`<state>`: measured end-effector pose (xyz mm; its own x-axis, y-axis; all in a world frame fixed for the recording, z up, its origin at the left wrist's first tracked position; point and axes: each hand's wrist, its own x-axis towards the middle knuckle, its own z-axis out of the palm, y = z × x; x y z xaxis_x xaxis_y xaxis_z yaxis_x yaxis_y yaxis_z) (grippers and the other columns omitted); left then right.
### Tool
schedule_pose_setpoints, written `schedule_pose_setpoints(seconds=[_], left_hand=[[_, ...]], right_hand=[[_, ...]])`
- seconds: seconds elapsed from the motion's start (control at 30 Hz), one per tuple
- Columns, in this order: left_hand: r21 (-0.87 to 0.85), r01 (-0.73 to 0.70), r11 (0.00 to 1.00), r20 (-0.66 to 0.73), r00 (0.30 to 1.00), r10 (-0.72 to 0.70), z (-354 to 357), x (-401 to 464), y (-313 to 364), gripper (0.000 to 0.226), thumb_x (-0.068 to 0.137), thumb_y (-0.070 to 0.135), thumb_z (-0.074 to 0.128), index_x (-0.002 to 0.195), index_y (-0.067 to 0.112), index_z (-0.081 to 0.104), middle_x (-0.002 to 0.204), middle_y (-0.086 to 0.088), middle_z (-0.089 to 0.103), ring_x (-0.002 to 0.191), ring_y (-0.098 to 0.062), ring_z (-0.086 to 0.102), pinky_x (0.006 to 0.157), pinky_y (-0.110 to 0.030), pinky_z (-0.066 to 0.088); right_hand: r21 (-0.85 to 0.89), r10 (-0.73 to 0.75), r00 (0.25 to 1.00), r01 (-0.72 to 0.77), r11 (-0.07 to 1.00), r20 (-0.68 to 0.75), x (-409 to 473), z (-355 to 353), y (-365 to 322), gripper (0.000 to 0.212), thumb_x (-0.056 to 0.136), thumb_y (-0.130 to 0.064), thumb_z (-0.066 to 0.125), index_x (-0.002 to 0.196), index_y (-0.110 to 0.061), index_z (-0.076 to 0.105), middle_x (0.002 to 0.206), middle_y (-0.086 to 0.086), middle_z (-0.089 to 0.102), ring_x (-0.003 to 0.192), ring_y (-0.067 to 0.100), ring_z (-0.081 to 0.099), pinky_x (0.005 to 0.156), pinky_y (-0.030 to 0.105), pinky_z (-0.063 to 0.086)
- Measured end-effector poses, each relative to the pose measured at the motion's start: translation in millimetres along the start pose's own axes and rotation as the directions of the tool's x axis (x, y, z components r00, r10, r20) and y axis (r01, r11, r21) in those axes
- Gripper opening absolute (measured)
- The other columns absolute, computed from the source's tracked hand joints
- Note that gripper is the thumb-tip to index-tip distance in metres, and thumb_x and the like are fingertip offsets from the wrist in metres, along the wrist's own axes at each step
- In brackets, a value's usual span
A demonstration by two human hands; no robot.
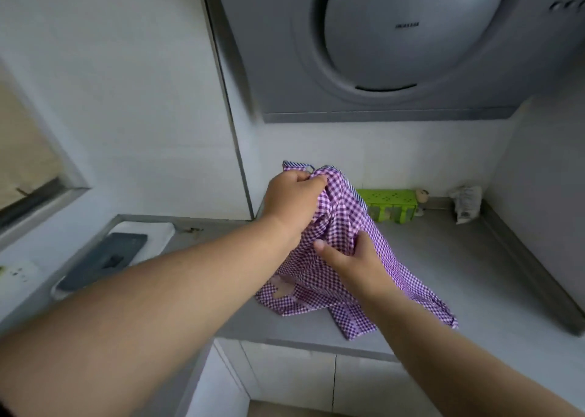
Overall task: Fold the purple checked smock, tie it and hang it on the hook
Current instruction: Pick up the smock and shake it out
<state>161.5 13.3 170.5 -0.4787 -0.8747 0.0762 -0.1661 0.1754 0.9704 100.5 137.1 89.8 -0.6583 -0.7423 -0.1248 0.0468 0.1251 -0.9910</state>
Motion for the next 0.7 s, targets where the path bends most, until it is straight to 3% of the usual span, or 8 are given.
schedule_pose_setpoints(seconds=[0.1,0.13,0.27,0.37,0.5,0.57,0.63,0.7], left_hand=[[-0.040,-0.042,0.998,0.061,0.997,0.044,-35.9,-24.6,19.9,0.029,0.085,0.037,0.075,0.088,0.008,0.074,0.091,-0.015,0.078,0.092,-0.038,0.075,0.091,-0.058,0.061],[-0.047,-0.066,0.997,0.098,0.993,0.071,-50.3,-33.7,26.1,0.030,0.084,0.036,0.075,0.091,0.006,0.073,0.096,-0.019,0.077,0.095,-0.041,0.074,0.092,-0.061,0.059],[-0.023,-0.151,0.988,0.329,0.932,0.150,-98.0,-69.4,61.7,0.025,0.086,0.031,0.066,0.098,0.009,0.064,0.105,-0.026,0.071,0.101,-0.043,0.072,0.094,-0.061,0.059],[-0.022,-0.160,0.987,0.459,0.875,0.153,-130.6,-91.4,88.9,0.015,0.082,0.028,0.044,0.089,0.018,0.052,0.103,-0.021,0.057,0.093,-0.034,0.057,0.081,-0.049,0.048],[0.031,-0.142,0.989,0.603,0.792,0.094,-173.3,-99.5,110.5,0.020,0.099,0.009,0.032,0.093,0.014,0.050,0.085,-0.017,0.049,0.069,-0.025,0.049,0.064,-0.038,0.041],[0.078,-0.147,0.986,0.649,0.759,0.062,-188.5,-97.1,115.1,0.019,0.101,0.000,0.039,0.103,0.009,0.055,0.082,-0.015,0.053,0.066,-0.021,0.051,0.064,-0.035,0.040],[0.126,-0.209,0.970,0.674,0.735,0.070,-193.6,-96.5,115.6,0.013,0.103,0.003,0.053,0.115,0.000,0.057,0.095,-0.022,0.058,0.076,-0.030,0.056,0.072,-0.040,0.048],[0.165,-0.252,0.954,0.635,0.767,0.093,-185.6,-103.9,114.5,0.025,0.103,0.012,0.065,0.124,0.002,0.060,0.114,-0.021,0.069,0.092,-0.030,0.068,0.081,-0.036,0.062]], right_hand=[[-0.063,-0.163,0.987,0.162,0.985,-0.013,-9.1,28.1,-25.8,0.023,0.090,-0.041,0.072,0.106,-0.025,0.069,0.102,-0.005,0.077,0.098,0.016,0.073,0.094,0.053,0.056],[-0.034,-0.202,0.979,0.202,0.979,-0.015,-18.1,37.5,-39.0,0.011,0.096,-0.031,0.066,0.103,-0.025,0.071,0.101,-0.005,0.077,0.098,0.017,0.073,0.095,0.053,0.055],[0.198,-0.217,0.976,0.208,0.958,0.028,-46.3,54.3,-81.1,0.019,0.098,-0.017,0.057,0.107,-0.018,0.074,0.106,0.007,0.078,0.102,0.029,0.073,0.095,0.054,0.055],[0.239,-0.142,0.990,0.139,0.961,-0.005,-67.2,58.4,-105.2,0.027,0.097,-0.011,0.049,0.112,-0.008,0.070,0.103,0.013,0.078,0.098,0.032,0.074,0.094,0.050,0.057],[0.266,-0.130,0.981,0.088,0.960,0.141,-96.1,56.1,-124.6,0.036,0.101,-0.013,0.038,0.111,-0.004,0.071,0.110,0.015,0.076,0.105,0.034,0.072,0.092,0.044,0.056],[0.268,-0.117,0.971,0.059,0.962,0.209,-105.7,51.8,-131.0,0.037,0.103,-0.017,0.038,0.108,-0.004,0.072,0.110,0.016,0.076,0.100,0.033,0.073,0.087,0.041,0.056],[0.256,-0.135,0.957,0.067,0.964,0.257,-111.5,48.9,-135.7,0.036,0.099,-0.020,0.043,0.110,-0.001,0.072,0.114,0.020,0.074,0.105,0.037,0.070,0.094,0.047,0.054],[0.231,-0.146,0.942,0.076,0.970,0.301,-116.1,43.8,-139.4,0.035,0.093,-0.024,0.050,0.107,-0.003,0.075,0.117,0.022,0.072,0.109,0.040,0.068,0.102,0.052,0.050]])
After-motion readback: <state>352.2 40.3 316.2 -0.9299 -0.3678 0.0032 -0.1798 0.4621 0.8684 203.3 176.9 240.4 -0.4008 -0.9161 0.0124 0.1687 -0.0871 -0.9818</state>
